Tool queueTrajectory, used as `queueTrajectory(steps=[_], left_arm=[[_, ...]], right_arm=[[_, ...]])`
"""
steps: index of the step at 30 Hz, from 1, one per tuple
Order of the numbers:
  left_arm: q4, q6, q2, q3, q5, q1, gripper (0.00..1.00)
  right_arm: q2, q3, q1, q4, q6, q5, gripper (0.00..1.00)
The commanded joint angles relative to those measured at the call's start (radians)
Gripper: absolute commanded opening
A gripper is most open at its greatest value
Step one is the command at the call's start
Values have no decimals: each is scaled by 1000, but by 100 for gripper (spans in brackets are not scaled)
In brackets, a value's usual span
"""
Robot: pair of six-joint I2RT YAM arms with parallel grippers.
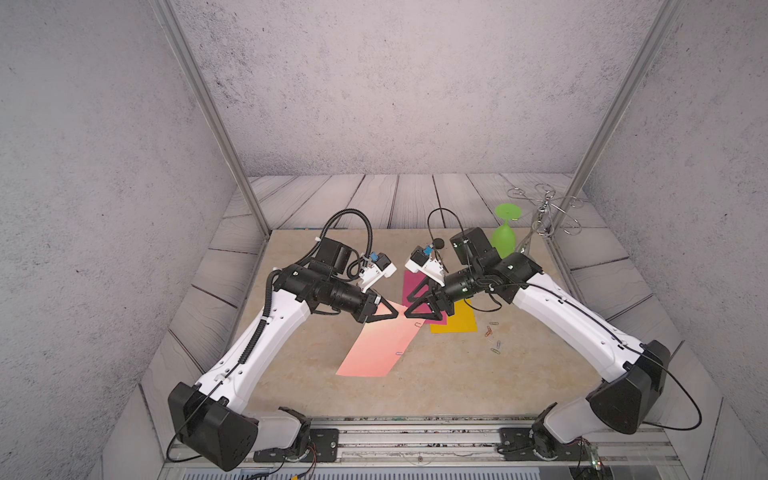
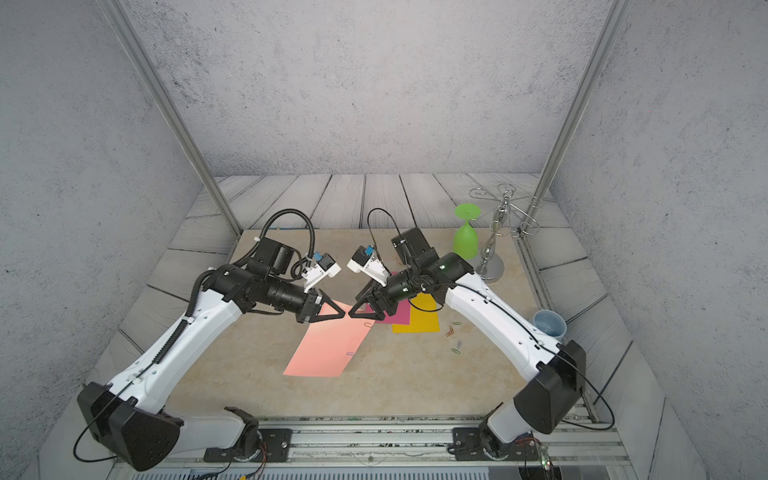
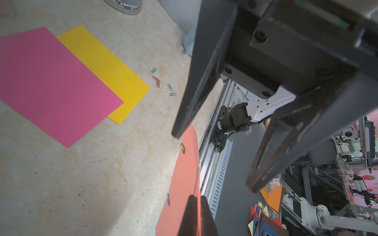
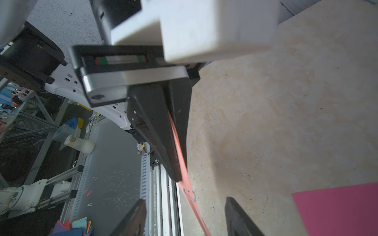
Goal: Unclip the paperclips from the documents
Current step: Remove the paper clip from the document.
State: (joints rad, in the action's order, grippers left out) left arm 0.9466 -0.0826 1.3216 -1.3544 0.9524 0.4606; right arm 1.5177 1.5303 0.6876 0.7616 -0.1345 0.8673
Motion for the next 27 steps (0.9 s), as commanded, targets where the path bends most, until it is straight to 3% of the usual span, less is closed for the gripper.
queueTrajectory(steps=[1, 14, 23, 27], left_arm=[[21, -47, 4, -34, 6, 2, 0], [23, -56, 14, -37, 11, 4, 0], [24, -58, 7, -37, 11, 4, 0], [33, -62, 1, -35, 13, 3, 0]], right_arm=[[22, -6, 11, -27, -9, 62, 55], [28, -40, 13, -44, -26, 105, 24], [44, -37, 13, -25, -30, 101, 14], [60, -29, 14, -21, -15, 85, 14]])
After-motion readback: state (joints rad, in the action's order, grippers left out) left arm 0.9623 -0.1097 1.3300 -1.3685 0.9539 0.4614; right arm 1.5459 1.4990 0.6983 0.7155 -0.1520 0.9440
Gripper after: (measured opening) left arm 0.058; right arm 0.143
